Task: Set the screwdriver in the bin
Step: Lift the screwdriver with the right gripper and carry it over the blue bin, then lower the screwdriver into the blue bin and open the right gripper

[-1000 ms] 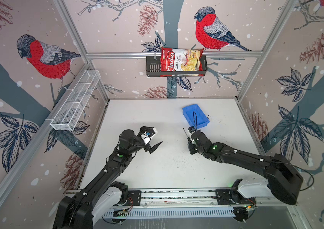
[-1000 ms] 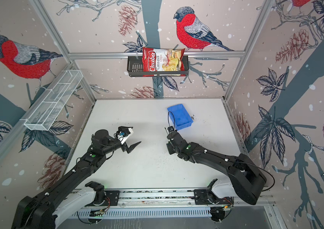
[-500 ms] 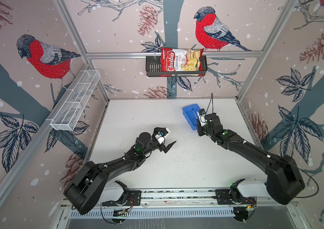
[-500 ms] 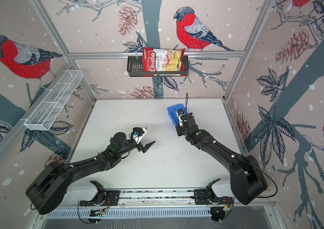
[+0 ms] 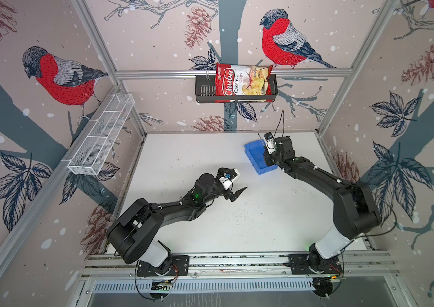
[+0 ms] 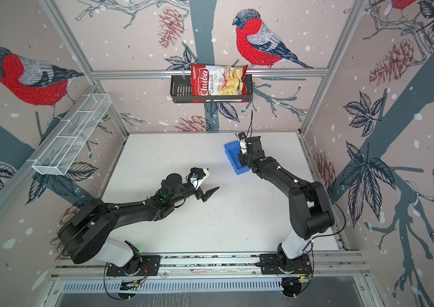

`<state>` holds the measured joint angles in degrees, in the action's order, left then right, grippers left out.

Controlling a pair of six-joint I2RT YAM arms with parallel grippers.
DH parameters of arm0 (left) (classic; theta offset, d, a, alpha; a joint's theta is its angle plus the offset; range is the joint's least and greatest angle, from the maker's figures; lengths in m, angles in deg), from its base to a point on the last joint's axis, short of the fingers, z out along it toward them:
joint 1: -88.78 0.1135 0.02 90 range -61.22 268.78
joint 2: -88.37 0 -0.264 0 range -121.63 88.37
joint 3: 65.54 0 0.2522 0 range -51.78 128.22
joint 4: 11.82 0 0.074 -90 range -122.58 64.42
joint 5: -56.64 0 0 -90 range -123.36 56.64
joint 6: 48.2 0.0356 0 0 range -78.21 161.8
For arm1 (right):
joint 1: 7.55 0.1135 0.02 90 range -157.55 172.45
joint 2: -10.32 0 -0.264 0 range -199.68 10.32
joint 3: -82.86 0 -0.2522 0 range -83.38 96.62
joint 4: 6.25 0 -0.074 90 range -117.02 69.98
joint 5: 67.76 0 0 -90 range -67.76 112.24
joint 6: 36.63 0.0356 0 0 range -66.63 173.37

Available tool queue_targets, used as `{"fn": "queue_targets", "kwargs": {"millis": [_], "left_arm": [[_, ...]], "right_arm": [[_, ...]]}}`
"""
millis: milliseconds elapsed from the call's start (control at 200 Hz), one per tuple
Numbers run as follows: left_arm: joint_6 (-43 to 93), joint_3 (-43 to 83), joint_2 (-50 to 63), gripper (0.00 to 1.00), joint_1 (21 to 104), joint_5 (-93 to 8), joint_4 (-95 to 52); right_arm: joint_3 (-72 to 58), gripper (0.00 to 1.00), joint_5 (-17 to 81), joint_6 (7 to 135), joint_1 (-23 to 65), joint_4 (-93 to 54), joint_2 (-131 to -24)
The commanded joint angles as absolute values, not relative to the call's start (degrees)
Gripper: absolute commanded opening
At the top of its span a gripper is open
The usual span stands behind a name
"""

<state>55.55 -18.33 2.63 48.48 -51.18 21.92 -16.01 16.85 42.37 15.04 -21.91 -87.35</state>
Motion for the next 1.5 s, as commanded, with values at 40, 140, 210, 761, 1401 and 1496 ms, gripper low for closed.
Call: {"fn": "queue_targets", "kwargs": {"millis": [40,140,210,761,1401,1496], "left_arm": [[55.5,-18.5,3.5,0.98,48.3,-51.3,23.8],[56.2,-19.1,4.3,0.98,48.4,-51.1,23.3],[56.6,-19.5,4.6,0.98,48.4,-51.3,22.8],[57.5,-20.7,4.7,0.98,48.3,-52.4,22.4],[57.9,-20.3,4.9,0.98,48.4,-52.6,21.1],[58.3,-20.3,5.2,0.98,48.3,-52.5,20.4]], "right_arm": [[-11.0,0.07,18.4,38.5,14.3,-23.0,-93.2],[-8.9,0.08,18.1,38.8,14.0,-23.1,-97.1],[-7.9,0.07,17.9,39.0,14.0,-23.5,-99.2],[-6.4,0.09,16.6,38.6,12.5,-25.1,-105.5],[-4.7,0.19,16.4,40.2,11.8,-25.1,-107.8],[-4.5,0.20,16.3,40.5,11.8,-25.2,-107.7]]}}
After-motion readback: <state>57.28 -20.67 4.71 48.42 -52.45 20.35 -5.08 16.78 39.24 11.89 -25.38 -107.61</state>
